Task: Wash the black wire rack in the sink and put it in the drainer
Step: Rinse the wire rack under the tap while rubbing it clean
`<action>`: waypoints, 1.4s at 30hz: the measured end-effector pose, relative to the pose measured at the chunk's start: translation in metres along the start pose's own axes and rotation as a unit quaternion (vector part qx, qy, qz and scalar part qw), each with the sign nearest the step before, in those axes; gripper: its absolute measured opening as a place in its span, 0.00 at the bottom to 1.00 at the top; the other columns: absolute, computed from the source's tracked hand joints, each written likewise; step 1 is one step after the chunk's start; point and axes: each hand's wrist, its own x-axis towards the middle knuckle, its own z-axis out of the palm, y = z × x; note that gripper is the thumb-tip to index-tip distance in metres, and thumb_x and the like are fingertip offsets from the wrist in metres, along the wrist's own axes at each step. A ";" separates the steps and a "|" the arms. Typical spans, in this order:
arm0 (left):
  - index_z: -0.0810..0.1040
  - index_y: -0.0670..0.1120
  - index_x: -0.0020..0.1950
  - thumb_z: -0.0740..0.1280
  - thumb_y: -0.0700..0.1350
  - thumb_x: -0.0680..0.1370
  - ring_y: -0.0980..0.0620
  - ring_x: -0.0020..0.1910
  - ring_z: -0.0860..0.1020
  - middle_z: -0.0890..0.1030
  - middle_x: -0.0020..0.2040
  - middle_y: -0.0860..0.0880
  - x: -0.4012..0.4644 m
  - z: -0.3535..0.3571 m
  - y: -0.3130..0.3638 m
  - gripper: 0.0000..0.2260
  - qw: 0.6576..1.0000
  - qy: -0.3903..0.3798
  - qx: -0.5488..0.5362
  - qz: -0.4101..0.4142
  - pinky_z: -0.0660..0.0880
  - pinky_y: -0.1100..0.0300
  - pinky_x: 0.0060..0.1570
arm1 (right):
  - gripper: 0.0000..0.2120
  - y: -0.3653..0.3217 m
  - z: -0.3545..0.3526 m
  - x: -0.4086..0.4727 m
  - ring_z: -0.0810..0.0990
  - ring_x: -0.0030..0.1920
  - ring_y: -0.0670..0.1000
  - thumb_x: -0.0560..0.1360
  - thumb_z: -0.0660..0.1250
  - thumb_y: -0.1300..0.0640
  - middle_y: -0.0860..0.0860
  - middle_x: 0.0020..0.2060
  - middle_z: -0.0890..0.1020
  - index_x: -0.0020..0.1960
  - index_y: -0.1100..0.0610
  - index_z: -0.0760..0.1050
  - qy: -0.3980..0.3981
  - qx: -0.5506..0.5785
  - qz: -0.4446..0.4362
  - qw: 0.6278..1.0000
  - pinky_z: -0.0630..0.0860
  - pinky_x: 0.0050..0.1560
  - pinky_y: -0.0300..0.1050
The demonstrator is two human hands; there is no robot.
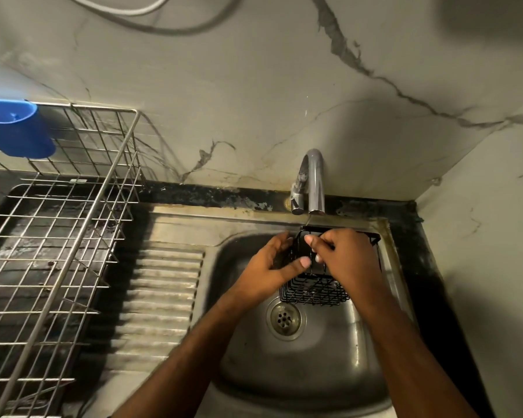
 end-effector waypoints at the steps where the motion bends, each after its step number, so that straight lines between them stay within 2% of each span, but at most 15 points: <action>1: 0.64 0.49 0.80 0.77 0.49 0.75 0.64 0.70 0.73 0.75 0.72 0.56 -0.002 -0.001 0.002 0.37 1.000 -0.004 0.018 0.007 0.71 0.60 0.71 | 0.16 0.000 -0.001 0.000 0.78 0.29 0.42 0.78 0.66 0.44 0.45 0.27 0.80 0.38 0.53 0.81 -0.005 0.004 -0.002 1.000 0.71 0.32 0.39; 6: 0.63 0.53 0.77 0.82 0.43 0.69 0.62 0.67 0.76 0.77 0.67 0.58 -0.009 0.001 0.003 0.43 0.994 -0.041 0.087 0.058 0.75 0.60 0.67 | 0.17 -0.005 -0.007 -0.003 0.79 0.30 0.40 0.78 0.64 0.42 0.46 0.29 0.81 0.42 0.53 0.82 -0.023 0.008 -0.012 1.000 0.70 0.32 0.35; 9: 0.58 0.52 0.80 0.85 0.51 0.63 0.60 0.71 0.72 0.73 0.71 0.56 -0.011 0.008 0.001 0.52 0.987 -0.009 0.144 0.075 0.71 0.58 0.71 | 0.17 -0.006 -0.009 -0.004 0.78 0.29 0.38 0.78 0.64 0.41 0.45 0.29 0.82 0.41 0.51 0.82 -0.015 -0.007 -0.015 1.000 0.66 0.29 0.32; 11: 0.58 0.50 0.80 0.83 0.55 0.61 0.57 0.71 0.70 0.70 0.72 0.54 -0.012 0.014 -0.002 0.53 0.976 0.041 0.199 0.077 0.70 0.55 0.72 | 0.19 -0.004 -0.005 -0.001 0.79 0.29 0.39 0.77 0.64 0.40 0.45 0.28 0.82 0.40 0.52 0.82 -0.020 0.013 -0.016 1.000 0.74 0.33 0.37; 15: 0.63 0.47 0.77 0.80 0.51 0.65 0.61 0.63 0.70 0.69 0.64 0.57 -0.020 0.018 -0.003 0.45 0.959 0.112 0.244 0.091 0.66 0.79 0.59 | 0.20 0.001 0.006 -0.002 0.79 0.28 0.42 0.77 0.65 0.40 0.47 0.26 0.81 0.36 0.54 0.80 -0.017 0.047 -0.043 0.998 0.76 0.33 0.41; 17: 0.62 0.47 0.78 0.79 0.51 0.65 0.62 0.61 0.68 0.68 0.64 0.57 -0.023 0.016 -0.004 0.46 0.951 0.128 0.267 0.091 0.62 0.82 0.52 | 0.18 0.000 0.010 -0.003 0.77 0.28 0.41 0.78 0.66 0.43 0.47 0.28 0.80 0.37 0.53 0.80 0.029 0.074 -0.043 0.996 0.70 0.31 0.38; 21: 0.60 0.46 0.80 0.80 0.50 0.65 0.62 0.64 0.65 0.69 0.69 0.53 -0.029 0.011 -0.008 0.48 0.947 0.154 0.274 0.065 0.62 0.73 0.61 | 0.02 -0.002 0.015 0.004 0.80 0.43 0.40 0.78 0.68 0.56 0.43 0.42 0.83 0.50 0.52 0.80 0.078 0.199 0.014 0.977 0.75 0.42 0.33; 23: 0.59 0.47 0.80 0.80 0.49 0.64 0.61 0.66 0.66 0.68 0.69 0.54 -0.034 0.010 -0.011 0.49 0.949 0.159 0.267 0.053 0.63 0.71 0.62 | 0.05 -0.008 0.015 0.013 0.83 0.45 0.42 0.77 0.68 0.61 0.48 0.46 0.85 0.53 0.56 0.80 0.002 0.353 0.053 0.934 0.79 0.47 0.36; 25: 0.60 0.48 0.79 0.80 0.50 0.64 0.60 0.67 0.67 0.68 0.67 0.56 -0.038 0.011 -0.016 0.48 0.952 0.156 0.259 0.050 0.64 0.71 0.62 | 0.08 -0.017 0.015 0.022 0.83 0.46 0.46 0.77 0.67 0.66 0.53 0.46 0.85 0.55 0.61 0.80 -0.085 0.511 0.103 0.849 0.80 0.48 0.37; 27: 0.61 0.48 0.78 0.80 0.52 0.63 0.61 0.66 0.67 0.67 0.65 0.58 -0.041 0.014 -0.017 0.48 0.956 0.152 0.245 0.049 0.64 0.71 0.63 | 0.09 -0.017 0.017 0.027 0.83 0.46 0.47 0.77 0.66 0.68 0.55 0.47 0.84 0.56 0.63 0.79 -0.105 0.598 0.158 0.779 0.80 0.48 0.36; 30: 0.63 0.52 0.76 0.79 0.53 0.61 0.61 0.65 0.69 0.69 0.64 0.60 -0.043 0.015 -0.020 0.46 0.962 0.157 0.218 0.054 0.65 0.73 0.61 | 0.09 -0.010 0.020 0.030 0.84 0.47 0.48 0.77 0.65 0.69 0.56 0.48 0.85 0.55 0.63 0.79 -0.123 0.629 0.173 0.748 0.80 0.45 0.35; 32: 0.64 0.52 0.76 0.79 0.52 0.61 0.62 0.64 0.70 0.70 0.64 0.60 -0.042 0.014 -0.019 0.45 0.962 0.166 0.208 0.056 0.67 0.72 0.62 | 0.09 -0.006 0.018 0.030 0.84 0.48 0.49 0.76 0.66 0.69 0.56 0.47 0.86 0.56 0.64 0.79 -0.103 0.616 0.160 0.764 0.80 0.45 0.35; 35: 0.67 0.52 0.74 0.81 0.51 0.61 0.62 0.63 0.71 0.71 0.63 0.58 -0.037 0.013 -0.019 0.44 0.960 0.176 0.207 0.063 0.70 0.69 0.63 | 0.08 -0.002 0.012 0.027 0.84 0.49 0.51 0.76 0.68 0.67 0.57 0.48 0.86 0.54 0.63 0.80 -0.107 0.526 0.099 0.838 0.80 0.48 0.38; 38: 0.67 0.51 0.74 0.82 0.50 0.61 0.62 0.62 0.72 0.72 0.63 0.58 -0.031 0.014 -0.015 0.43 0.960 0.184 0.199 0.062 0.70 0.73 0.59 | 0.06 0.001 0.004 0.021 0.85 0.48 0.50 0.77 0.67 0.66 0.55 0.47 0.86 0.49 0.58 0.81 -0.037 0.456 0.083 0.886 0.82 0.50 0.42; 42: 0.69 0.54 0.70 0.81 0.50 0.61 0.61 0.61 0.73 0.72 0.61 0.59 -0.026 0.017 -0.012 0.40 0.958 0.194 0.198 0.074 0.75 0.66 0.61 | 0.09 0.006 -0.009 0.006 0.83 0.43 0.42 0.81 0.62 0.62 0.46 0.45 0.85 0.52 0.54 0.80 -0.016 0.234 -0.008 0.972 0.77 0.43 0.30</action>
